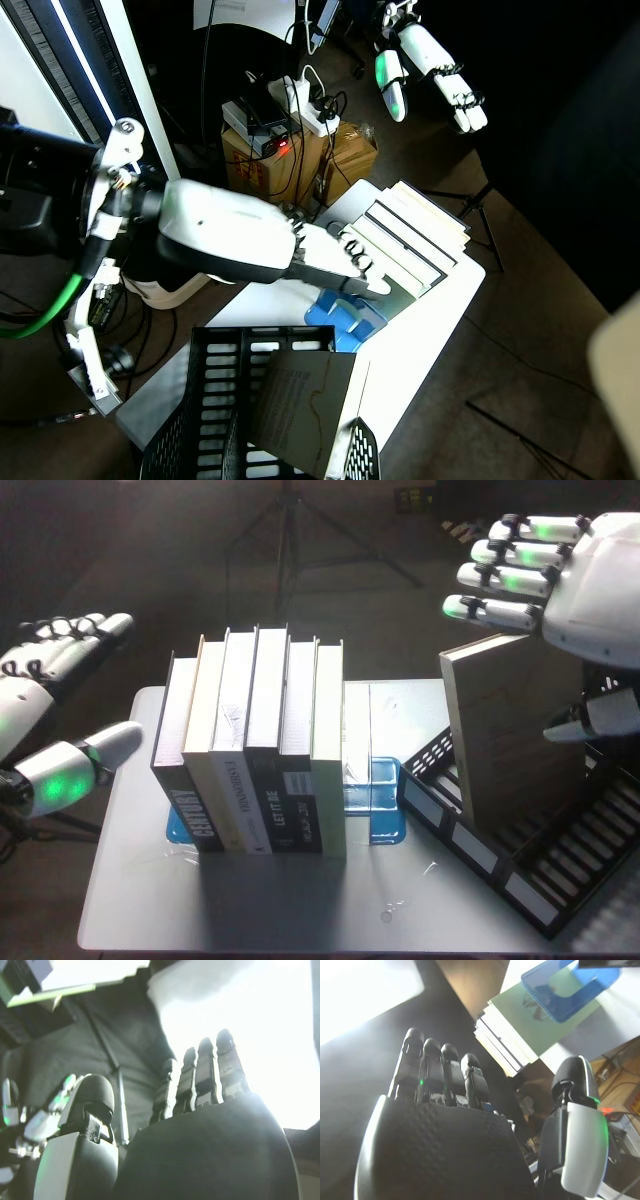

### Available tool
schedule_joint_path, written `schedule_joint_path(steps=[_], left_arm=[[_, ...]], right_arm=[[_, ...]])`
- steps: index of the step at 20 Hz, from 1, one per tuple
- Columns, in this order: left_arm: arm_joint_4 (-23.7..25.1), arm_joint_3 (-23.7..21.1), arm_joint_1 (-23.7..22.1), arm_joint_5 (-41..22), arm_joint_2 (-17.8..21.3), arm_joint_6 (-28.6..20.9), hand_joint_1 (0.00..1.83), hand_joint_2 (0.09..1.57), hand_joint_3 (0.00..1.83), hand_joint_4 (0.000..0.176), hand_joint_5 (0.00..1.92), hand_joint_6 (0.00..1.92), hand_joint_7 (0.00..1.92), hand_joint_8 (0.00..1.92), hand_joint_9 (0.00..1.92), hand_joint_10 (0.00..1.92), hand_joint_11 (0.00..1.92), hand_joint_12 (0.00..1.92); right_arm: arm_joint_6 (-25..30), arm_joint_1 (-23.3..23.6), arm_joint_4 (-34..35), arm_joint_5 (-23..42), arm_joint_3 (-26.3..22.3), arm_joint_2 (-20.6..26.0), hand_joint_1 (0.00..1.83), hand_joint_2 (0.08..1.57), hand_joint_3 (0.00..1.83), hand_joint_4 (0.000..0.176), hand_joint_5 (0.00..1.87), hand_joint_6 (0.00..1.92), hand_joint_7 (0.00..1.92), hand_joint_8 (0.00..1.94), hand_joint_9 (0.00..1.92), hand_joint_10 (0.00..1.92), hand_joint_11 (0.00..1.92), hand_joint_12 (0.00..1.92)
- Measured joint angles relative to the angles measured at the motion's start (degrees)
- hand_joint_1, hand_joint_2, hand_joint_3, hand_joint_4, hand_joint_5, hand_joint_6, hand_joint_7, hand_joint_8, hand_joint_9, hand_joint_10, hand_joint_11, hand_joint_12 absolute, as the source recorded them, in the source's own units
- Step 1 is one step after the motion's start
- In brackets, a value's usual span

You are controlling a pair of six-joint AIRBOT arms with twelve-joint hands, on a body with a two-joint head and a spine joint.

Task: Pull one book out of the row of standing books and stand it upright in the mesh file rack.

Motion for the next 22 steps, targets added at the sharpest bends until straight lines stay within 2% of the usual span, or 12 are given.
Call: schedule_joint_path(steps=[1, 3, 4, 5, 8, 10, 12, 14, 15, 18, 20, 22], left_arm=[[1.62, -0.04, -0.57, 0.15, 0.35, 0.04, 0.12, 1.37, 0.0, 0.076, 0.0, 0.0, 0.0, 0.0, 0.0, 0.0, 0.0, 0.0], [3.78, -0.13, -2.25, -0.44, 0.79, -0.17, 0.12, 1.36, 0.0, 0.082, 0.0, 0.0, 0.0, 0.0, 0.0, 0.0, 0.0, 0.0], [4.44, -0.13, -2.71, -0.57, 0.87, -0.37, 0.12, 1.36, 0.0, 0.082, 0.0, 0.0, 0.0, 0.0, 0.0, 0.0, 0.0, 0.0], [5.51, -0.13, -3.23, -0.42, 0.98, -0.39, 0.16, 1.35, 0.0, 0.048, 0.0, 0.0, 0.0, 0.0, 0.0, 0.0, 0.0, 0.0], [7.74, -0.13, -4.74, 0.42, 0.98, -0.59, 0.1, 1.35, 0.0, 0.036, 0.0, 0.0, 0.0, 0.0, 0.0, 0.0, 0.0, 0.0], [8.35, -0.13, -4.92, 0.46, 0.98, -0.79, 0.16, 1.34, 0.0, 0.046, 0.0, 0.0, 0.0, 0.0, 0.0, 0.0, 0.0, 0.0], [9.01, -0.13, -4.96, 0.61, 0.98, -1.01, 0.17, 1.34, 0.0, 0.032, 0.0, 0.0, 0.0, 0.0, 0.0, 0.0, 0.0, 0.0], [9.25, -0.13, -4.96, 0.52, 0.98, -1.11, 0.15, 1.34, 0.0, 0.046, 0.0, 0.0, 0.0, 0.0, 0.0, 0.0, 0.0, 0.0], [9.42, -0.13, -4.96, 0.28, 0.98, -1.18, 0.16, 1.34, 0.0, 0.069, 0.0, 0.0, 0.0, 0.0, 0.0, 0.0, 0.0, 0.0], [10.27, -0.26, -5.18, -0.07, 0.98, -1.22, 0.19, 1.34, 0.0, 0.05, 0.0, 0.0, 0.0, 0.0, 0.0, 0.0, 0.0, 0.0], [10.95, -0.37, -5.57, -0.48, 0.98, -1.4, 0.19, 1.34, 0.0, 0.046, 0.0, 0.0, 0.0, 0.0, 0.0, 0.0, 0.0, 0.0], [11.52, -0.44, -5.68, -1.49, 0.98, -1.57, 0.18, 1.33, 0.0, 0.037, 0.0, 0.0, 0.0, 0.0, 0.0, 0.0, 0.0, 0.0]], right_arm=[[0.57, -1.11, 0.0, -1.27, -0.68, 0.46, 0.42, 0.99, 0.0, 0.088, 0.0, 0.0, 0.0, 0.0, 0.0, 0.0, 0.0, 0.0], [3.78, -3.91, -0.02, -4.17, -2.16, 1.7, 0.33, 0.99, 0.0, 0.05, 0.0, 0.0, 0.0, 0.0, 0.0, 0.0, 0.0, 0.0], [4.68, -4.68, -0.02, -5.25, -2.43, 2.01, 0.33, 0.99, 0.0, 0.05, 0.0, 0.0, 0.0, 0.0, 0.0, 0.0, 0.0, 0.0], [5.62, -5.75, -0.02, -6.56, -2.8, 2.58, 0.32, 0.99, 0.0, 0.0, 0.0, 0.0, 0.0, 0.0, 0.0, 0.0, 0.0, 0.0], [7.82, -7.48, 0.0, -9.94, -3.52, 3.52, 0.35, 1.0, 0.0, 0.0, 0.0, 0.0, 0.0, 0.0, 0.0, 0.0, 0.0, 0.0], [9.09, -8.92, 0.0, -11.61, -4.04, 3.65, 0.34, 0.99, 0.0, 0.0, 0.0, 0.0, 0.0, 0.0, 0.0, 0.0, 0.0, 0.0], [10.38, -10.34, 0.0, -12.61, -5.03, 4.55, 0.33, 1.0, 0.0, 0.0, 0.0, 0.0, 0.0, 0.0, 0.0, 0.0, 0.0, 0.0], [10.97, -11.54, -0.02, -15.19, -6.1, 5.81, 0.42, 1.01, 0.0, 0.012, 0.0, 0.0, 0.0, 0.0, 0.0, 0.0, 0.0, 0.0], [11.56, -11.91, 0.0, -16.94, -6.62, 6.6, 0.39, 1.0, 0.0, 0.044, 0.0, 0.0, 0.0, 0.0, 0.0, 0.0, 0.0, 0.0], [13.62, -13.42, 0.0, -21.14, -7.56, 8.22, 0.35, 1.04, 0.01, 0.048, 0.0, 0.0, 0.0, 0.0, 0.0, 0.0, 0.0, 0.0], [14.4, -13.7, 0.0, -23.08, -8.04, 8.76, 0.33, 1.07, 0.02, 0.03, 0.0, 0.0, 0.0, 0.0, 0.0, 0.0, 0.0, 0.0], [15.19, -13.7, 0.0, -25.11, -8.09, 9.01, 0.26, 1.15, 0.04, 0.06, 0.0, 0.0, 0.0, 0.0, 0.0, 0.0, 0.0, 0.0]])
